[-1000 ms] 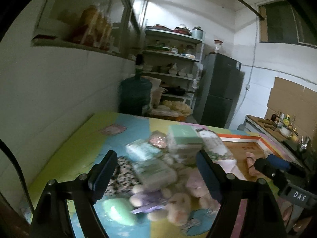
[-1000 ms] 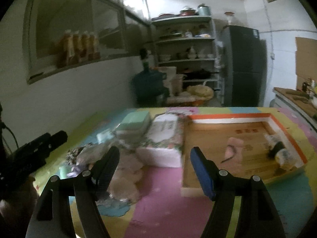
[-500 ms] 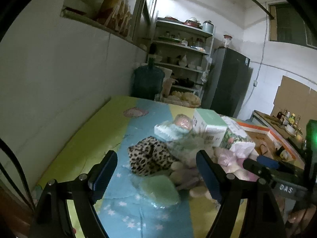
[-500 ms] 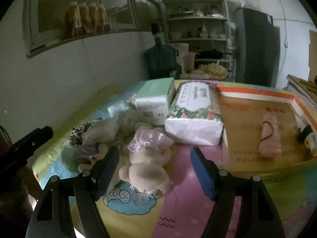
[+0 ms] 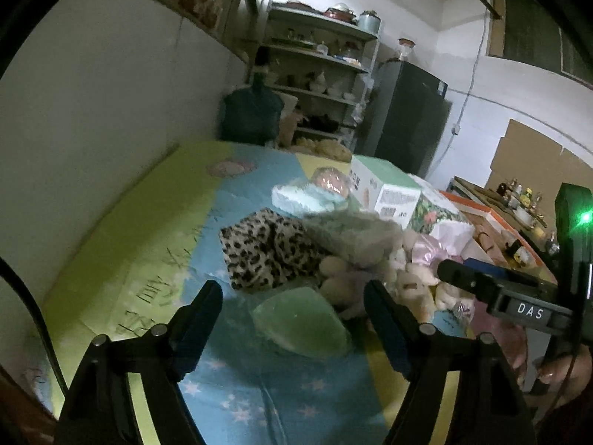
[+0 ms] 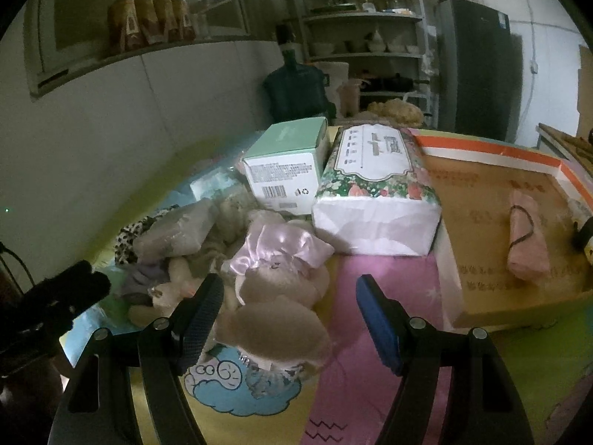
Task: Organize soft objects
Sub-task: 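Grasp the mint-green pouch with the left gripper while the right grasps the plush bear, then lift the green pouch and plush bear off the quilt with both grippers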
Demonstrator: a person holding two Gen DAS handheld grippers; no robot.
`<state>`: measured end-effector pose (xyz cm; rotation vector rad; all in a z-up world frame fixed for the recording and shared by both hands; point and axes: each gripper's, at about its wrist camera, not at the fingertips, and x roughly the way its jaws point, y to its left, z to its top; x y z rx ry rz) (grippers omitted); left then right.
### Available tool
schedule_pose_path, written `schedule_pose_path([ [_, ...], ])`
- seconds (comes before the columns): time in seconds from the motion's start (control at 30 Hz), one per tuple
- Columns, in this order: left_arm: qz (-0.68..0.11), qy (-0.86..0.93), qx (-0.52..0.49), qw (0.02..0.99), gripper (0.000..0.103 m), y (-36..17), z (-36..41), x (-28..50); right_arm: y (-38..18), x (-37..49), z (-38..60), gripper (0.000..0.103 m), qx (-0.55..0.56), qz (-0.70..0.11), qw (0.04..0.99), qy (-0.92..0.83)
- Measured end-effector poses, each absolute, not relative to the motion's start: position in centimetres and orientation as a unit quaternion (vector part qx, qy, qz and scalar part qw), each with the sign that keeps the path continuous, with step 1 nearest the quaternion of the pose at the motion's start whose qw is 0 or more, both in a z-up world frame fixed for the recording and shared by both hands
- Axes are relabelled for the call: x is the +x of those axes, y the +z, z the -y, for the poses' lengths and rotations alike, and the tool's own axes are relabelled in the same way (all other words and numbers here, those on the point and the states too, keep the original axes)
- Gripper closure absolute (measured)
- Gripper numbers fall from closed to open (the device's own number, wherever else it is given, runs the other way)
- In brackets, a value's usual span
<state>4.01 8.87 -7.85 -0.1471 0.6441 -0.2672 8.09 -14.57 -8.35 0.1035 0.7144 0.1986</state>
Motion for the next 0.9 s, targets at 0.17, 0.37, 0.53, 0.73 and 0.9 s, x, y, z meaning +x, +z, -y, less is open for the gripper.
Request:
schedule_pose_path([
  [0.17,-0.334,-0.139,-0.084,0.928,0.038,-9.3,-9.1,4.5,-8.7,8.1,14.7,0.028,0.051,-0.353,0.929,0.098],
  [0.37,-0.325,-0.155,-0.095,0.928,0.051,-9.5,-9.2,4.0,-9.3,8.2,14.6,0.028,0.050,-0.364,0.924,0.102],
  [0.53,-0.319,-0.156,-0.099,0.930,0.054,-9.5,-9.3,3.7,-9.8,8.3,14.2,0.053,0.050,-0.378,0.918,0.112],
  [0.73,-0.305,-0.146,-0.104,0.935,0.054,-9.0,-9.8,3.0,-9.7,7.7,14.2,0.057,0.047,-0.373,0.920,0.112],
  [0.9,-0.288,-0.141,-0.104,0.941,0.055,-8.0,-10.3,2.5,-9.0,7.3,14.4,0.057,0.050,-0.362,0.924,0.115],
])
